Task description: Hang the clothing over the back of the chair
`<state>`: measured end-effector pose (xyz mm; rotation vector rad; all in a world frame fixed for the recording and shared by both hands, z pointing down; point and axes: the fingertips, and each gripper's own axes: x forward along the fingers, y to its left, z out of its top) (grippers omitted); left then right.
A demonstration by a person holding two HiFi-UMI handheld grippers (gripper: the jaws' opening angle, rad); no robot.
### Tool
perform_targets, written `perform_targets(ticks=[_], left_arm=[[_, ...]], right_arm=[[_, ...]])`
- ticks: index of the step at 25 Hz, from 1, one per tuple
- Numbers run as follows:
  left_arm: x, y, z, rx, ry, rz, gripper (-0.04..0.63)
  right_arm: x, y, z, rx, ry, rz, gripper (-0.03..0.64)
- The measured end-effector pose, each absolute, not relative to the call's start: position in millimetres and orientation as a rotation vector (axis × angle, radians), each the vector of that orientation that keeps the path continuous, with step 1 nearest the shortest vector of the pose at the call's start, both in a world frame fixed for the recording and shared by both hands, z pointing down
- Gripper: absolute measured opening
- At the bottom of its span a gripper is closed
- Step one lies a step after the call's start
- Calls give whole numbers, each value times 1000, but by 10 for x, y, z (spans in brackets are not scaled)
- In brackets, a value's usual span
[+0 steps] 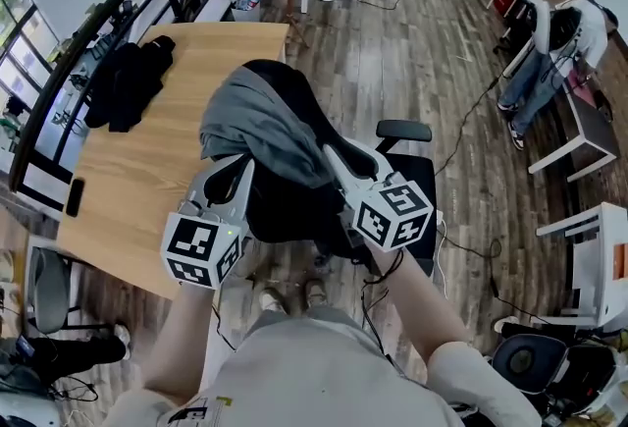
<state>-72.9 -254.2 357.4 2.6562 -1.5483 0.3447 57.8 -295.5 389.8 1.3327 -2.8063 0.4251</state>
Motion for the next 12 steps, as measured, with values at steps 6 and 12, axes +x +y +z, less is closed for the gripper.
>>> perform_targets(ticks=[6,12], left_arm=[[-838,-2484,3218,2677,-1595,217,2],[-881,-2358,2922,2770,-1710,260,2]], right_arm=[[463,-2784,3273,1299,-2939,401,49],[379,-2493,2685,1238,-3037,269,37]])
